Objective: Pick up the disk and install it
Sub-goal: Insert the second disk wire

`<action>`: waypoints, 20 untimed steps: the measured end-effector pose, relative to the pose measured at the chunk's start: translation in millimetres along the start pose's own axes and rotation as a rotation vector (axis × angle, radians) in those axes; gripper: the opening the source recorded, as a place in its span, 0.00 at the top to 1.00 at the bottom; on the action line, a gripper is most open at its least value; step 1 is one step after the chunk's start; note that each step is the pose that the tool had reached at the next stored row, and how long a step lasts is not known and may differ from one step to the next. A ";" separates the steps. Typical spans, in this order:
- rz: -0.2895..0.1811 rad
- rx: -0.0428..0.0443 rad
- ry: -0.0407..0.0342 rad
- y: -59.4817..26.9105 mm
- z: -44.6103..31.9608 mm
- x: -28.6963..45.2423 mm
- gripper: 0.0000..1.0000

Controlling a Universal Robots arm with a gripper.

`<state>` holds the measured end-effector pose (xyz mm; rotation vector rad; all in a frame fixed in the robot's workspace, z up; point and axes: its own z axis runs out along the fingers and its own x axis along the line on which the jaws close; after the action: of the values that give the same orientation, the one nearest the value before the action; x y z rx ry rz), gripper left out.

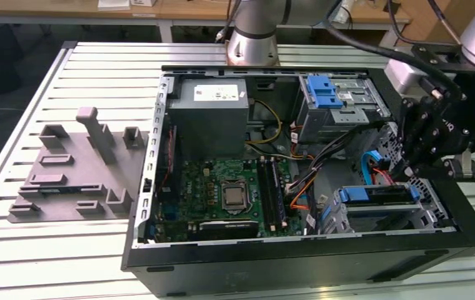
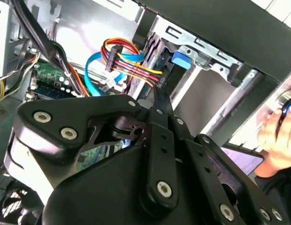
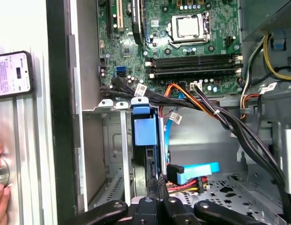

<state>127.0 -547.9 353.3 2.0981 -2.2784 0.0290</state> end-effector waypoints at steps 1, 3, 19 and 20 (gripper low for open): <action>0.000 0.0000 0.0001 0.0 -2.6 0.1 0.89; 0.000 0.0000 0.0001 0.2 -5.2 0.2 0.89; 0.000 -0.0001 -0.0003 19.1 -25.3 2.8 0.89; 0.000 0.0000 -0.0002 19.9 -25.4 2.3 0.89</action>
<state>107.5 -547.4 379.1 2.0982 -2.2785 0.0288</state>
